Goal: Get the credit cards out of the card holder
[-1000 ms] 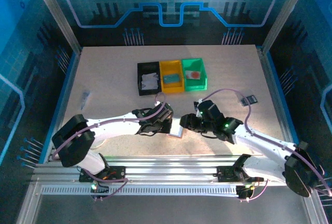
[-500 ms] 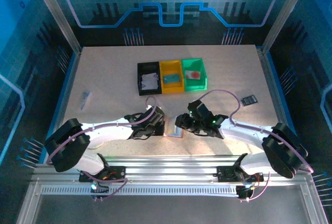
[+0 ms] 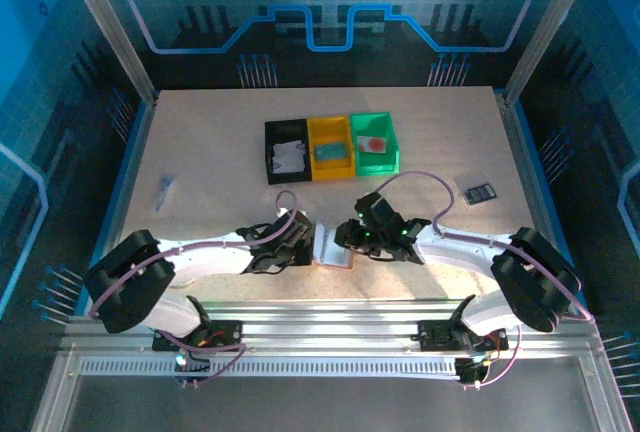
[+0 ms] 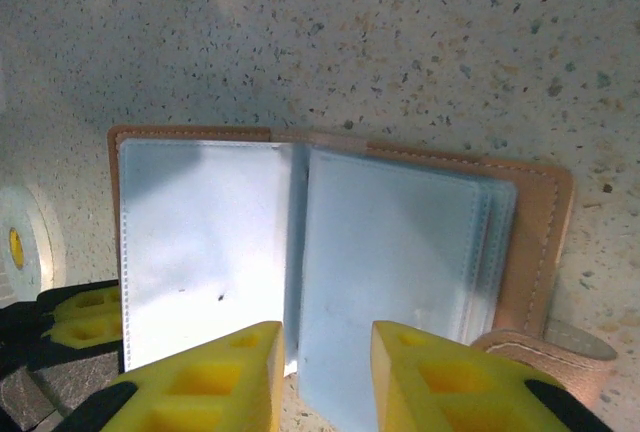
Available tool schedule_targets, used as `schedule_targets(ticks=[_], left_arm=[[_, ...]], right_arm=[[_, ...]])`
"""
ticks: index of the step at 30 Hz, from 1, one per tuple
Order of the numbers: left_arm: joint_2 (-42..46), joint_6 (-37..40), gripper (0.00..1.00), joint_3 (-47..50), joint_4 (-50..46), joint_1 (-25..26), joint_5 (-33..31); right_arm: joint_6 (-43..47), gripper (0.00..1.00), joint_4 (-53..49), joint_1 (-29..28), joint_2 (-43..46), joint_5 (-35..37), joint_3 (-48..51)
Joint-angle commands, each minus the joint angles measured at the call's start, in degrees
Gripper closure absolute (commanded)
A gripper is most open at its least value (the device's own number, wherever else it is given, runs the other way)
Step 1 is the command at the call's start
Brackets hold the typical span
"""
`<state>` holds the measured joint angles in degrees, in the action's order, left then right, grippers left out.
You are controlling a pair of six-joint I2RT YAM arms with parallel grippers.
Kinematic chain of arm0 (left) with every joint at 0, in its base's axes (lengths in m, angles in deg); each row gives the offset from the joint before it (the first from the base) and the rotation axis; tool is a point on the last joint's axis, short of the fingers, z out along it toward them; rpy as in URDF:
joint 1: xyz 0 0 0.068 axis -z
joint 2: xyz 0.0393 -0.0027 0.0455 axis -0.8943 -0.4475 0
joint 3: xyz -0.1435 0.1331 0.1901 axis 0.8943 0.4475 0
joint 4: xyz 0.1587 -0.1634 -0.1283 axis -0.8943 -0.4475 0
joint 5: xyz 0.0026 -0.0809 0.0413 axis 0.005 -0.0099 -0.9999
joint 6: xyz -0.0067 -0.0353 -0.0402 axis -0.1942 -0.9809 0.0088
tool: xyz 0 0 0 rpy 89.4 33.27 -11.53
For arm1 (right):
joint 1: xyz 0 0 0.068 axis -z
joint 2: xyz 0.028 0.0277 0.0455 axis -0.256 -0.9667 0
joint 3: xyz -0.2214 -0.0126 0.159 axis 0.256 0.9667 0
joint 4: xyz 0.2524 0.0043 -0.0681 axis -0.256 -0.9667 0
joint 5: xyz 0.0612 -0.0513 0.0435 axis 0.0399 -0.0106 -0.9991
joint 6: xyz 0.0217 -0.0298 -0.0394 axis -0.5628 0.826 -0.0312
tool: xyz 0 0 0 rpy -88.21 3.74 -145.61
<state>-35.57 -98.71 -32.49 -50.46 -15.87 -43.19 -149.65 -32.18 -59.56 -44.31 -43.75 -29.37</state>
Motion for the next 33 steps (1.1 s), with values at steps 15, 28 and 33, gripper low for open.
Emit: schedule_targets(ticks=[15,28,33], left_arm=[[2.3,-3.4,1.00,4.7,1.2,-0.4,0.5],[-0.1,-4.2,1.00,4.5,4.9,-0.5,1.5],[-0.5,-4.5,1.00,4.6,5.5,-0.6,2.0]], right_arm=[[0.8,0.66,-2.2,-1.6,-1.2,3.2,-0.7],[0.6,0.69,-0.8,-1.6,-4.7,2.6,-0.8],[0.7,0.71,-0.5,-1.7,-5.1,2.3,-1.1]])
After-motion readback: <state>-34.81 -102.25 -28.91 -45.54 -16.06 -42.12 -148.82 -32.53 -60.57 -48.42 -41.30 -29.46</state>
